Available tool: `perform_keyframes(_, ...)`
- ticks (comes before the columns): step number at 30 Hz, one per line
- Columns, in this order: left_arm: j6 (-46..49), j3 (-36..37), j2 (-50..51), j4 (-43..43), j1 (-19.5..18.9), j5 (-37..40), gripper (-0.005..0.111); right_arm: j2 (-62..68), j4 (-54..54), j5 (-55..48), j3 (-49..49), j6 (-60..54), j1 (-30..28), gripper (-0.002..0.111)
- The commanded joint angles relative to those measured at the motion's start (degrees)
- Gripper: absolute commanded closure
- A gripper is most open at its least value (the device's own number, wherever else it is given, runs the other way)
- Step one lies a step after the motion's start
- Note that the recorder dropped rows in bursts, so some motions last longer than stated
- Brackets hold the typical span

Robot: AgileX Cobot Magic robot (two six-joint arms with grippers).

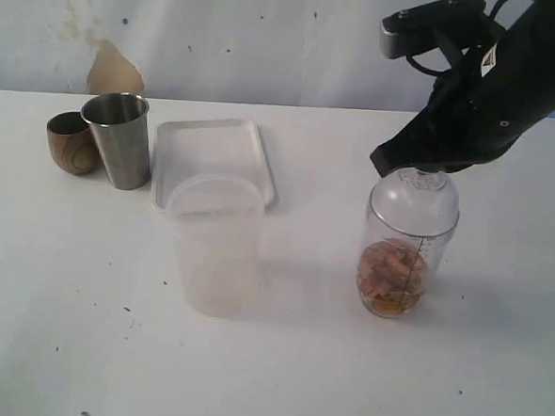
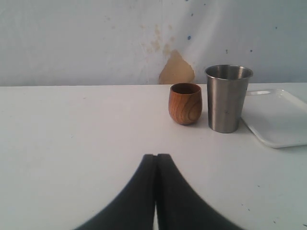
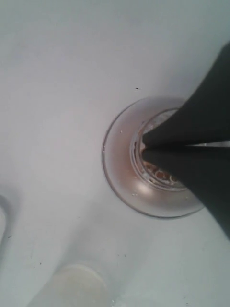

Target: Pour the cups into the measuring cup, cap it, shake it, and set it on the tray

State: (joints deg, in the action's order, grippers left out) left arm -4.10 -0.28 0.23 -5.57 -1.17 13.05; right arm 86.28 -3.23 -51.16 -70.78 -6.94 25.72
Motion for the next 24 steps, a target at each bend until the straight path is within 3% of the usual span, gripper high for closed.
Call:
perform_keyframes(1,0.11,0.28,-0.23,0.22,0.21,-0.15,0.107,0.07,1.57,-3.61,1.89,-3.16,-0.04,0.102)
perform_keyframes(7,0.11,0.28,-0.23,0.22,0.21,-0.15,0.107,-3.5,1.57,-1.46,1.89,-3.99,-0.04,0.066)
perform_keyframes(11,0.11,0.28,-0.23,0.22,0.21,-0.15,0.107,-6.37,1.2,-0.57,1.89,-4.29,-0.04,0.048)
perform_keyframes(24,0.11,0.28,-0.23,0.22,0.21,-0.15,0.107,-18.21,-0.38,5.09,2.62,-1.08,-0.04,0.045)
